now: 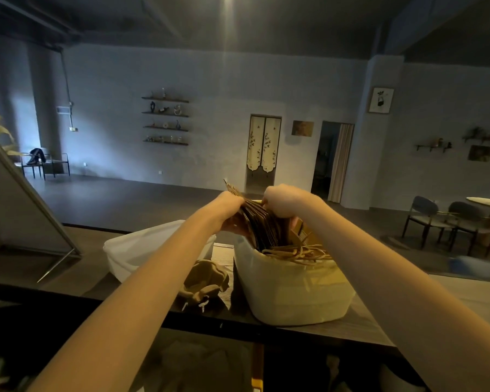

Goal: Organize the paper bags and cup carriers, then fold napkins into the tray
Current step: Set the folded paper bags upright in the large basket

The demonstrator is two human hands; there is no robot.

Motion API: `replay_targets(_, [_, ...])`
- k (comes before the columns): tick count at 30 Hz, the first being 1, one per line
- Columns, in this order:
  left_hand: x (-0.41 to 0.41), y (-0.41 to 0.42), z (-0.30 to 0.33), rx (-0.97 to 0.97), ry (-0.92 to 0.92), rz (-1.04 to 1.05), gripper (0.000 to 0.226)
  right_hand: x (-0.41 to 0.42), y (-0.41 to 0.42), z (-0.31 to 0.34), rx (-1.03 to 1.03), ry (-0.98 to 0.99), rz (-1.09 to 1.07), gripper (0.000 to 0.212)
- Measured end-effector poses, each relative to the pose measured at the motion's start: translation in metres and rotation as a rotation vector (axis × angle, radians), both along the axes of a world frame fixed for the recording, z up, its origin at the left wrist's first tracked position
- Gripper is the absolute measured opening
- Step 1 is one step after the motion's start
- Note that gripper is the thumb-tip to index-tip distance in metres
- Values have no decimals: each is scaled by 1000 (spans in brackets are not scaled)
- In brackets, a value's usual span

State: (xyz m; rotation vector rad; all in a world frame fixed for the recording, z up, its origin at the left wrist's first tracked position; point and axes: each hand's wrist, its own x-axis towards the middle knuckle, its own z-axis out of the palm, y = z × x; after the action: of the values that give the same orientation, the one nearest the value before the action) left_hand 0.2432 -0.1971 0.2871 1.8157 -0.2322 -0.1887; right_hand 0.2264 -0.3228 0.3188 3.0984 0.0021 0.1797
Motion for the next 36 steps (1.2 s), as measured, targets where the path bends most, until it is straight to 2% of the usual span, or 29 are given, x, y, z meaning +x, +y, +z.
replay_targets(2, [2, -1, -1, 10, -3, 10, 18, 8, -2, -4, 60, 60, 18, 29])
replay_targets(8, [9, 1, -5, -18, 53, 38, 25, 7, -14, -4, 43, -183, 56, 32])
replay_targets(11, [7, -2, -1, -39, 122, 8, 24, 6, -11, -5, 125, -185, 88, 33])
replay_targets(15, [10, -4, 1, 16, 137, -27, 33, -1, -6, -9, 464, 109, 67, 39])
replay_targets(17, [12, -4, 0, 46, 99, -55, 41, -11, -12, -7, 611, 193, 40, 46])
replay_targets(19, [15, -5, -4, 84, 22, -48, 46, -18, -26, -3, 721, 150, 35, 51])
replay_targets(21, [18, -7, -8, 136, -104, 36, 46, -20, -44, -1, 774, 55, 21, 47])
replay_targets(25, [18, -11, -4, 296, -464, 204, 38, -25, -73, -10, 668, -2, 13, 31])
replay_targets(29, [7, -26, 5, 369, -714, 46, 22, -29, -84, -35, 465, 61, 47, 28])
replay_targets(33, [-3, -36, 5, 559, -648, -214, 21, -24, -83, -48, 376, 208, 26, 30])
replay_targets(36, [-3, -32, 6, 588, -598, -230, 27, -18, -85, -52, 303, 152, -27, 28])
